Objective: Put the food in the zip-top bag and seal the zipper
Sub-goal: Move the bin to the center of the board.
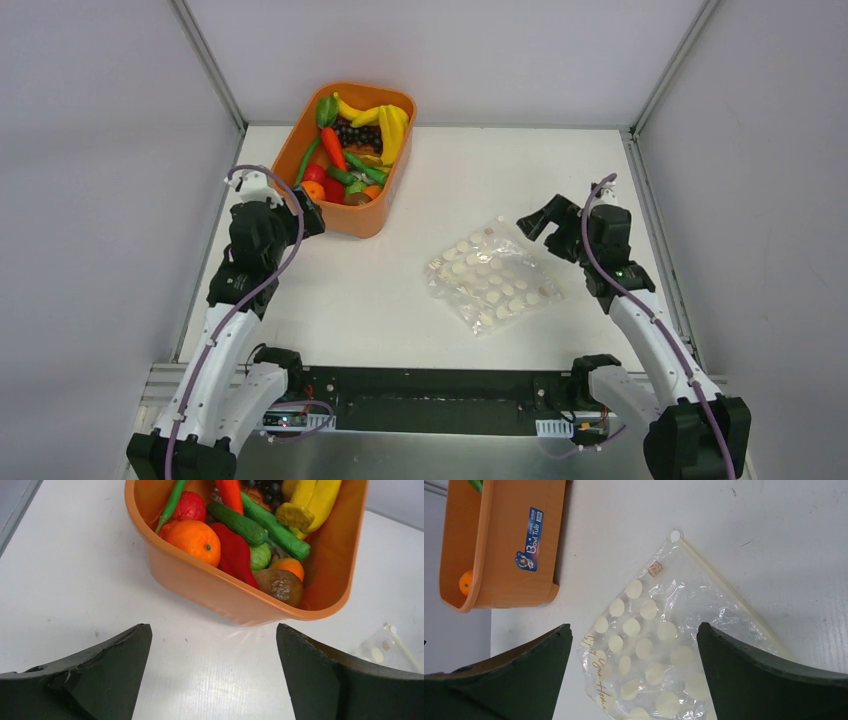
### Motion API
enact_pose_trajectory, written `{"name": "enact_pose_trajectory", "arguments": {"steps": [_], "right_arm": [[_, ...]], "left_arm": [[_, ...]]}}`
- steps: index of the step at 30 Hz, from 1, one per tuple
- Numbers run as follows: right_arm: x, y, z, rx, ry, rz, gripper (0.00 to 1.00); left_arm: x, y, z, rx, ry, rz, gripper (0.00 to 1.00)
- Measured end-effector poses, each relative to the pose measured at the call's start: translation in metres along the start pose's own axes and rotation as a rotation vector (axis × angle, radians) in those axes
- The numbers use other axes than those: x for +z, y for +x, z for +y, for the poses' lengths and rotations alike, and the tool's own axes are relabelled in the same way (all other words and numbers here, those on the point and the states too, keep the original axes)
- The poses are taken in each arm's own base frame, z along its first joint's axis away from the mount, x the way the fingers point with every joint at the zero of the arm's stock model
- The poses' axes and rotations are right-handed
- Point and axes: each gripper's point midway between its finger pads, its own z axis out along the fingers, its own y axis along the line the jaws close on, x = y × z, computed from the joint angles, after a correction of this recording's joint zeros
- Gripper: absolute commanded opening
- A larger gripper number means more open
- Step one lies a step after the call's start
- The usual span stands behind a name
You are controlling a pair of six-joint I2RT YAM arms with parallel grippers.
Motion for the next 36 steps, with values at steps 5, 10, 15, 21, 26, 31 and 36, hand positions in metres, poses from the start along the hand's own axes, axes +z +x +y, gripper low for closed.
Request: {"name": "enact_pose_trajectory", "arguments": {"steps": [5, 10, 15, 21, 26, 31, 36], "right_arm": [[-0.004, -0.002, 0.002, -0.004, -0.011, -0.017, 0.98], [-0.006, -0.002, -0.002, -0.005, 0.000, -0.037, 0.98], [-0.016, -0.006, 0.001, -0.008, -0.014, -0.079, 0.98], [-0.016, -0.007, 0.003, 0.008, -0.024, -0.085, 0.98], [-0.010, 0.002, -0.002, 0.024, -0.003, -0.038, 0.98], [-0.007, 0.013, -0.006, 0.036, 0.007, 0.013, 0.98], [-0.007, 0.015, -0.006, 0.042, 0.011, 0.034, 0.98]], "left_arm": [[-0.016, -0.012, -0.016, -0.044, 0.094, -0.044, 1.00], [-0.038, -0.025, -0.033, -0.108, 0.210, -0.110, 1.00], [-0.043, -0.013, -0.059, -0.100, 0.363, -0.057, 1.00], [-0.021, -0.011, -0.100, -0.029, 0.477, 0.106, 1.00], [0.002, -0.027, -0.139, 0.123, 0.526, 0.147, 1.00], [0.055, -0.043, -0.160, 0.241, 0.474, 0.164, 1.00], [0.098, 0.007, -0.146, 0.293, 0.380, 0.339, 1.00]]}}
